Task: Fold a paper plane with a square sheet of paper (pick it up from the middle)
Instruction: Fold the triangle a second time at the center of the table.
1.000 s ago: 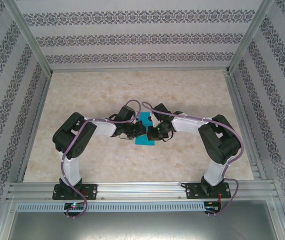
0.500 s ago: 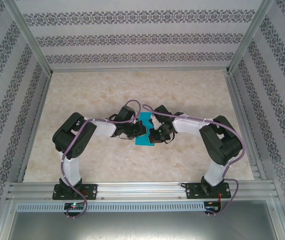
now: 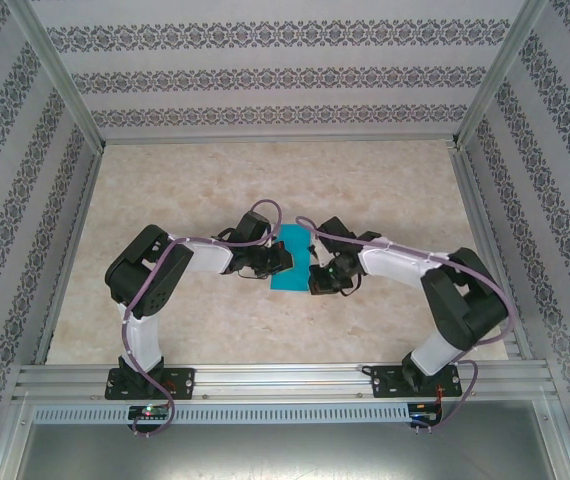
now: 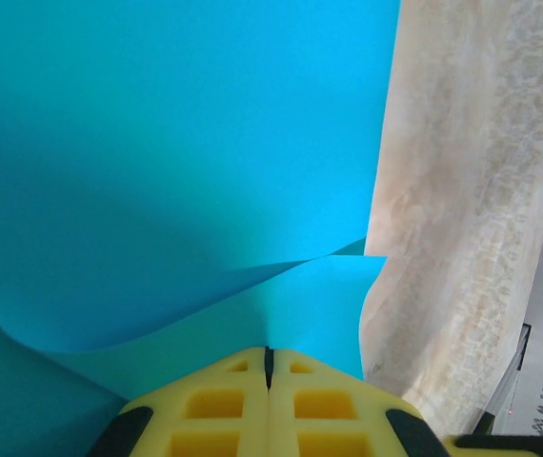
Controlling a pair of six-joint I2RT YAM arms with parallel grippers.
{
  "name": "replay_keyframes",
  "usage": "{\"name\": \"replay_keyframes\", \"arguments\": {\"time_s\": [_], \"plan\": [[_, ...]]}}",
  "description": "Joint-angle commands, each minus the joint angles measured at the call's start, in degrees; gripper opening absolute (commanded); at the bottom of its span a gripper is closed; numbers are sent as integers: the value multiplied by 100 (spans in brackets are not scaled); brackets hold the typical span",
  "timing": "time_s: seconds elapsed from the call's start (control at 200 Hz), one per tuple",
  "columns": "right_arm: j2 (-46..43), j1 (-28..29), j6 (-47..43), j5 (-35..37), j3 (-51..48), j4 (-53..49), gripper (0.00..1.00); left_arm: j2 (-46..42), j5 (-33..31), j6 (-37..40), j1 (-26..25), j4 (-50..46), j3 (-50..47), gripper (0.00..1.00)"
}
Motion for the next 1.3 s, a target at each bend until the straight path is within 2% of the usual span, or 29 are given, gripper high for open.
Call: {"name": "replay_keyframes", "arguments": {"time_s": [0.0,0.155,0.265,0.47,0.879,1.119,1.294], "plan": [[-234,59,393,180,-58,596,0,430,-758,27,-52,-1025,-383,0],[94,80,889,63,-204,1613,0,423,-747,58,-52,-962,-365,0],[429,136,1048,39,-58,1838,0,369,-738,128,-52,-1036,-325,0],[574,164,1038,82,-263,1838,0,367,-759,171,-56,-1084,-257,0],[393,160,651,394,-484,877,0,291,-866,156,-50,-1145,-216,0],[117,101,691,215,-734,920,0,294,-761,255,-52,-1322,45,0],[276,134,767,264,-931,1164,0,181,-577,362,-54,-1207,230,0]]}}
